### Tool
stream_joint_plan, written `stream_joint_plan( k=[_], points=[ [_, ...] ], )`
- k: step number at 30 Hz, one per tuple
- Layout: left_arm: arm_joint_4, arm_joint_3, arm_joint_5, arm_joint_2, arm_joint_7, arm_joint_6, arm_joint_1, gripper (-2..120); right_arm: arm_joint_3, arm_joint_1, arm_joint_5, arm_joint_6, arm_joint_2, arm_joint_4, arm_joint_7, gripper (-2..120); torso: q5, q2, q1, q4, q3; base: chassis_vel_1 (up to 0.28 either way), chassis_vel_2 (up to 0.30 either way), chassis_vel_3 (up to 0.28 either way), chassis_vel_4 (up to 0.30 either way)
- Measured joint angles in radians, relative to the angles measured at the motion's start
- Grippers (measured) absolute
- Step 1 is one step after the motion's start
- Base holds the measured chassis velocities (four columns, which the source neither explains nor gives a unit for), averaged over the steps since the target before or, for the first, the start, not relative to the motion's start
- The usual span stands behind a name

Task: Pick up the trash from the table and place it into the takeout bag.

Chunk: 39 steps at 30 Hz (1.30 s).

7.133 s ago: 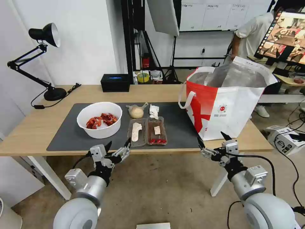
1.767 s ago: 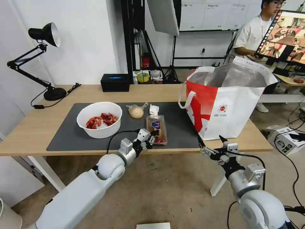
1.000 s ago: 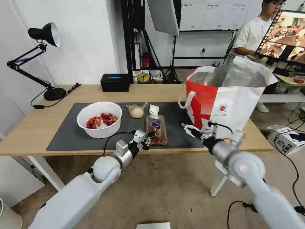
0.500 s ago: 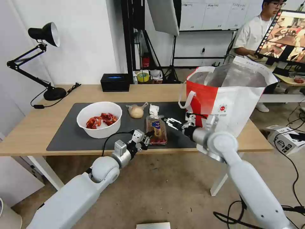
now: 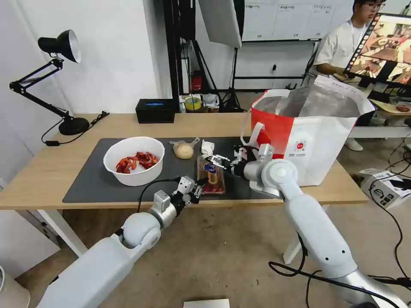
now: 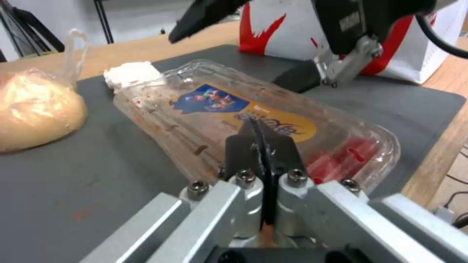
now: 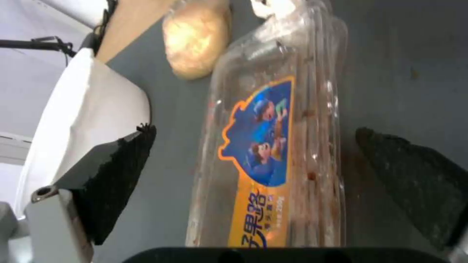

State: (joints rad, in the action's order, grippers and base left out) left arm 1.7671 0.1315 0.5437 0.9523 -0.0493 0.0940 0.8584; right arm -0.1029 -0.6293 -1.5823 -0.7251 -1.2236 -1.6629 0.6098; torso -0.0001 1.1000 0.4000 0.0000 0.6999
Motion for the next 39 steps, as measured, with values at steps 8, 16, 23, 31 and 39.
stream_joint_plan(
  k=[8, 16, 23, 31, 39],
  points=[
    [0.003, -0.001, 0.001, -0.002, 0.002, -0.005, 0.000, 0, 0.019, -0.009, -0.017, 0.000, -0.002, 0.011, -0.004, 100, 0.0001, 0.000, 0.000, -0.0001, 0.000, 0.000, 0.000, 0.000, 0.000],
    [0.007, -0.004, 0.001, 0.003, 0.002, -0.009, 0.006, 0, 0.042, 0.013, -0.022, 0.002, -0.027, 0.045, -0.011, 100, 0.0000, 0.000, 0.000, -0.0002, 0.000, 0.000, 0.000, 0.000, 0.000],
    [0.007, -0.009, -0.001, 0.011, 0.002, -0.015, 0.016, 0, 0.052, 0.025, -0.019, 0.003, -0.047, 0.061, -0.011, 100, 0.0000, 0.000, 0.000, -0.0001, 0.000, 0.000, 0.000, 0.000, 0.000],
    [0.012, -0.008, -0.001, 0.012, 0.001, -0.018, 0.013, 0, 0.075, 0.037, -0.012, 0.003, -0.027, 0.065, 0.008, 76, 0.0001, 0.000, 0.000, -0.0002, 0.000, 0.000, 0.000, 0.000, 0.000],
    [0.015, -0.017, 0.005, -0.002, 0.001, -0.020, 0.009, 0, 0.080, 0.039, -0.028, 0.003, 0.006, 0.057, 0.014, 47, 0.0002, 0.000, 0.000, 0.0000, 0.000, 0.000, 0.000, 0.000, 0.000]
  ],
)
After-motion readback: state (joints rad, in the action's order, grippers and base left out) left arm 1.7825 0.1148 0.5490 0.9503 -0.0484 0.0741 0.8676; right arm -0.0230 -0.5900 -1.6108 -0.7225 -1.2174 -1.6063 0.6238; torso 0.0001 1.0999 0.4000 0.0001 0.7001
